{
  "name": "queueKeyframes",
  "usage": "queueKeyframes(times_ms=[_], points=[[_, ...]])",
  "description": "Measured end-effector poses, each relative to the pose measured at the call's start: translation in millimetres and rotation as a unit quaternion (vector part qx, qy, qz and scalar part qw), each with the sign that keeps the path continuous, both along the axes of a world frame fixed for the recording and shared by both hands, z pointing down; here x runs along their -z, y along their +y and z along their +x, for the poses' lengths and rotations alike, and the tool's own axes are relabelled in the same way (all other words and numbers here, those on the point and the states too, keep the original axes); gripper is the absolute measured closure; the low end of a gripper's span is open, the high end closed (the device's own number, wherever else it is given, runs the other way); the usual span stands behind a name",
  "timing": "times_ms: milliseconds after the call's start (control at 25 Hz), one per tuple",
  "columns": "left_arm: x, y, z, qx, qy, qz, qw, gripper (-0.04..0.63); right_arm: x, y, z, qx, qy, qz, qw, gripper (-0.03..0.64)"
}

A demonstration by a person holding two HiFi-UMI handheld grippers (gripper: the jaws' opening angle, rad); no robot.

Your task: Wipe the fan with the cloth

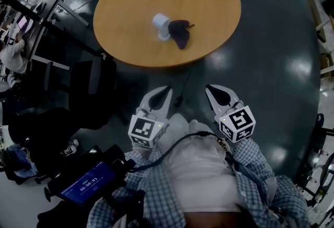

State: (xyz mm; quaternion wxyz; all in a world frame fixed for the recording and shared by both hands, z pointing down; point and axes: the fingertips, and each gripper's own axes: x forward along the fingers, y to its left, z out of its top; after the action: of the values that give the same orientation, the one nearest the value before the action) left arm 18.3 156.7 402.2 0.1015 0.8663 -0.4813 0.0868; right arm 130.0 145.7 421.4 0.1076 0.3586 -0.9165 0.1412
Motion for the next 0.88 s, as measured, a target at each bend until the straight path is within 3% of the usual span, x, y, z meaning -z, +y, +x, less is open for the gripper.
queueKeyframes(times_ms=[200, 400, 680, 880], points=[[2, -17, 2, -0.005, 0.005, 0.004, 1.0, 0.595, -6, -12, 8, -0.012, 0.006, -0.007, 1.0, 0.614], [-13, -54, -17, -0.009, -0.023, 0.017, 0.9995, 0.595, -9, -44, -4, -0.017, 0.016, -0.009, 1.0, 0.614], [-27, -119, -44, -0.015, -0.029, 0.001, 0.9995, 0.595, -13, -106, -32, -0.012, 0.031, -0.019, 0.999, 0.614], [-53, -171, -71, -0.048, -0.035, -0.038, 0.9975, 0.555, -15, -158, -66, -0.023, 0.027, -0.035, 0.999, 0.614]])
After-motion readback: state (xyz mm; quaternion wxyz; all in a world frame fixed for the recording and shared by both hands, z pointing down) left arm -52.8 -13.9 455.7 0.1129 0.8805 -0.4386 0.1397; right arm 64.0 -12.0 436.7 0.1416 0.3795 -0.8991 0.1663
